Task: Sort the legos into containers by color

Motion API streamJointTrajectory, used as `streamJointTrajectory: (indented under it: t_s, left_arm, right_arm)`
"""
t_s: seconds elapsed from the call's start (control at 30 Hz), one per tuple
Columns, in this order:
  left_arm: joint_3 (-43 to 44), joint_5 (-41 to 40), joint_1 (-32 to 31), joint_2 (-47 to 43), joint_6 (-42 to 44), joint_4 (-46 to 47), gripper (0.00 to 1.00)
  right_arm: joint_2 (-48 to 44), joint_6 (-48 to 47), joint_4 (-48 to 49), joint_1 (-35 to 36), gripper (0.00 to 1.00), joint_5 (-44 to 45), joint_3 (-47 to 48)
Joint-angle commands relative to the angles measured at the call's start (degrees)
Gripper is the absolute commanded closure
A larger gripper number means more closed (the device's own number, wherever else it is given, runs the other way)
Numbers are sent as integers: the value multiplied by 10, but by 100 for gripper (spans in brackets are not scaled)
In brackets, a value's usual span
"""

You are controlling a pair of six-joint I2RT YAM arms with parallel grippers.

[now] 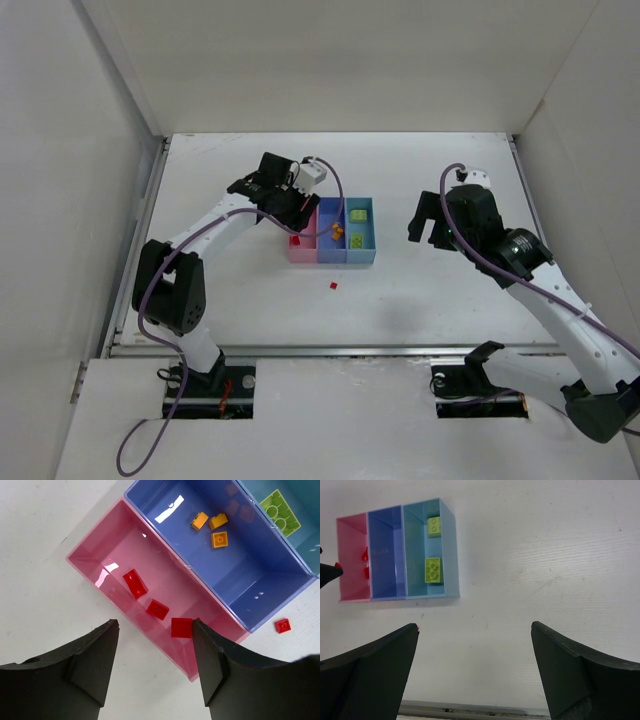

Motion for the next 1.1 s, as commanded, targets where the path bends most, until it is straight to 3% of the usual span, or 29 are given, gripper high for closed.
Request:
streamJointTrajectory:
  t_s: [0.0,0.27,0.37,0.63,0.9,1.07]
  left_arm:
    - [21,9,0,-6,-6,5,42]
    - [27,-52,-11,32,-6,-18,45]
    - [33,-106,-24,52,5,-23,40]
    - [33,-141,-25,63,-2,-23,36]
    - [33,-79,20,52,-13,-41,35]
    - [33,22,45,40,-24,-53,34]
  right_arm:
    - [-6,4,6,2,0,4,21]
    - [-6,4,6,2,0,4,21]
    - [-6,4,6,2,0,4,21]
    - [-11,4,1,2,0,4,21]
    - [-11,4,1,2,0,4,15]
    - [-11,4,1,2,0,4,15]
